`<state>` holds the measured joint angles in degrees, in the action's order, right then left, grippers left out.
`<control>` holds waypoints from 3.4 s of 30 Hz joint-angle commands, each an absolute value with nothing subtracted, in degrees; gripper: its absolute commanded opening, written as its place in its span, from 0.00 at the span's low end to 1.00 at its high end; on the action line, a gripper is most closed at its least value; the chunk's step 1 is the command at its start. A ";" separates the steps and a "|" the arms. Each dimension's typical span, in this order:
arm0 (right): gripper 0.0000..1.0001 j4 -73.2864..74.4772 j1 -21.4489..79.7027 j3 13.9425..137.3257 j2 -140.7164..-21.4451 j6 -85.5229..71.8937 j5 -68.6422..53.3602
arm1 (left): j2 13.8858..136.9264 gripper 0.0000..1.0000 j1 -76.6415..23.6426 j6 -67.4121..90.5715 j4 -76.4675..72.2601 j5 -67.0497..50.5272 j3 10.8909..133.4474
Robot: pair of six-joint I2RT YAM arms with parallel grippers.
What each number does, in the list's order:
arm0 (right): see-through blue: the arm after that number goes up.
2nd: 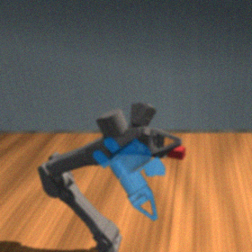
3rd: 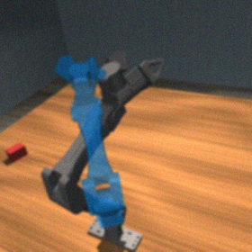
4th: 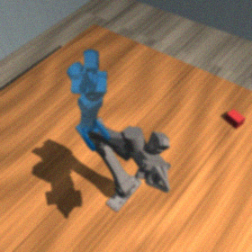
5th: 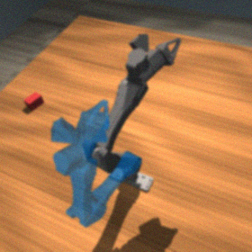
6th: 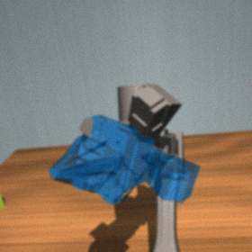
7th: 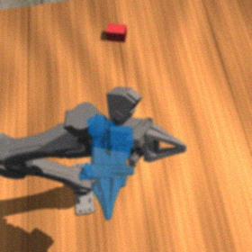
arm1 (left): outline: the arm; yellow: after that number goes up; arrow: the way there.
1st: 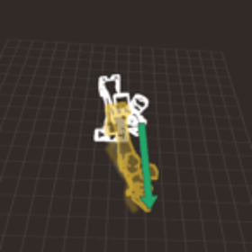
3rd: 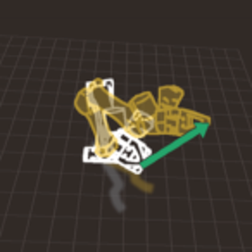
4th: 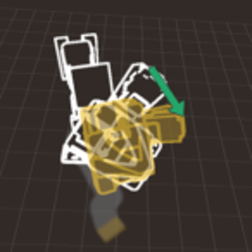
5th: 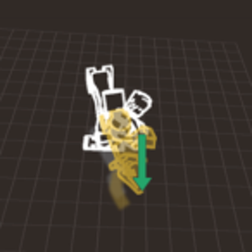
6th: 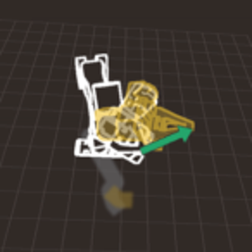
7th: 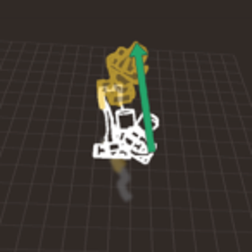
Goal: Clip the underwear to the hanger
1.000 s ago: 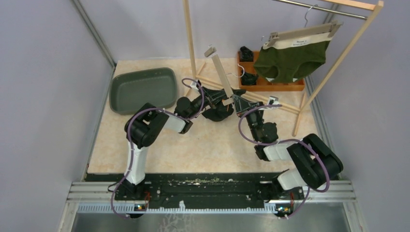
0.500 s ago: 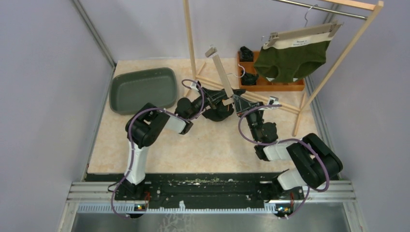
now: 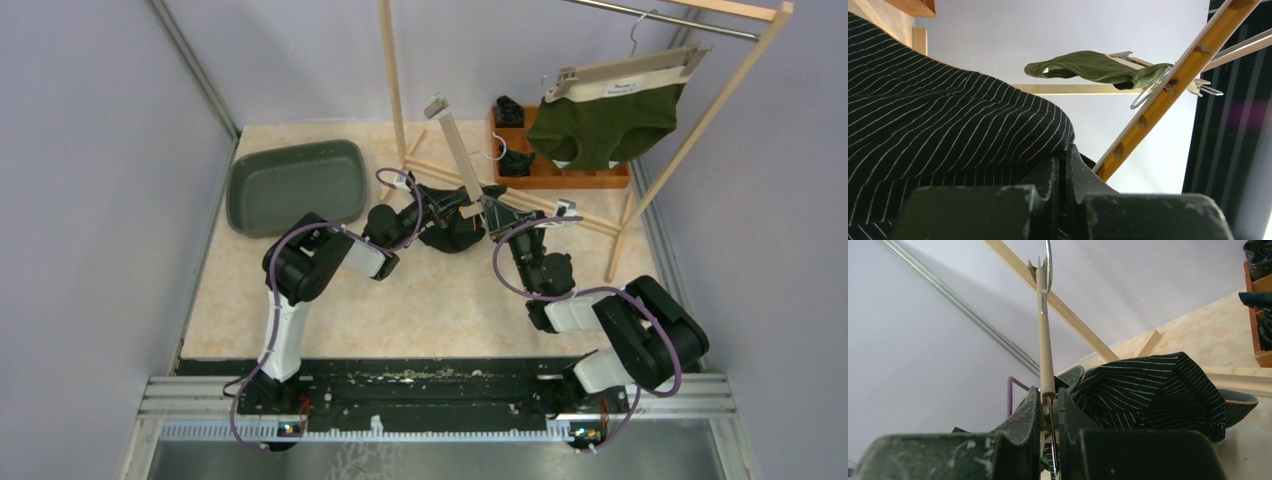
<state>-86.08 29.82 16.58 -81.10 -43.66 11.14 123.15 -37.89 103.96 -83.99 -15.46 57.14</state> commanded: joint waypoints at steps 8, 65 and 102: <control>0.00 -94.40 29.62 19.62 -79.86 -44.03 11.22 | 123.56 0.00 -38.80 104.18 -88.35 -13.83 55.50; 0.37 -42.55 29.62 19.34 -50.71 -35.82 18.10 | 124.38 0.00 -39.85 101.18 -82.57 -19.28 53.05; 0.77 5.49 29.61 45.84 -69.17 -13.41 4.50 | 93.95 0.68 -36.72 50.44 -4.47 -12.99 49.17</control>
